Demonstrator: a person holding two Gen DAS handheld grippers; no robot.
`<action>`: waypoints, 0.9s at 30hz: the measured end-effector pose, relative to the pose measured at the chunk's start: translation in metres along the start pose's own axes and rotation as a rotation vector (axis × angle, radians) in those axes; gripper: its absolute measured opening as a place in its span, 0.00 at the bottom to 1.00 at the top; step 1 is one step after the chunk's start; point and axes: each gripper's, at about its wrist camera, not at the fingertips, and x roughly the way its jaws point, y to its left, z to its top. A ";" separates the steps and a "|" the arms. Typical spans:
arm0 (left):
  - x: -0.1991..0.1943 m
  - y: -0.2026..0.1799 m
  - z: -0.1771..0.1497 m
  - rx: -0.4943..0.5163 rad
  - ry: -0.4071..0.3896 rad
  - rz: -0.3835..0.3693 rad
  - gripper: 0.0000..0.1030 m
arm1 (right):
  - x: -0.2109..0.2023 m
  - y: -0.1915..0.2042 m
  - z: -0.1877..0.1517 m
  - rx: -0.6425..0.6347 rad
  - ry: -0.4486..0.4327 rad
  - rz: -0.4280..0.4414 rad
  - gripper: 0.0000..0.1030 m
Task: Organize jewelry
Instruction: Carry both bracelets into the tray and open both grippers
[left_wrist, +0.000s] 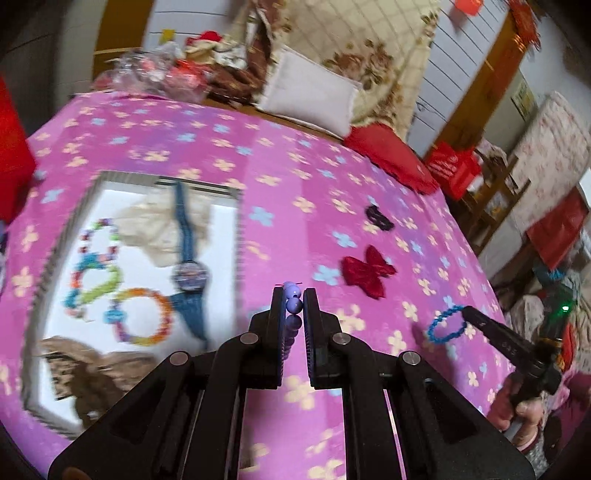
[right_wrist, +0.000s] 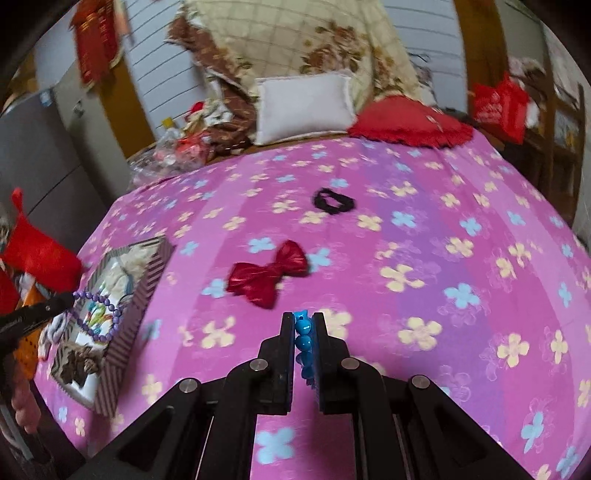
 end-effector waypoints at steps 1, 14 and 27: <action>-0.005 0.008 -0.002 -0.010 -0.007 0.009 0.08 | -0.002 0.011 0.001 -0.021 -0.001 0.007 0.08; -0.024 0.094 -0.022 -0.156 0.041 0.040 0.07 | -0.004 0.161 -0.010 -0.289 0.049 0.135 0.08; -0.036 0.152 -0.020 -0.270 -0.022 0.084 0.07 | 0.039 0.281 -0.033 -0.372 0.189 0.334 0.08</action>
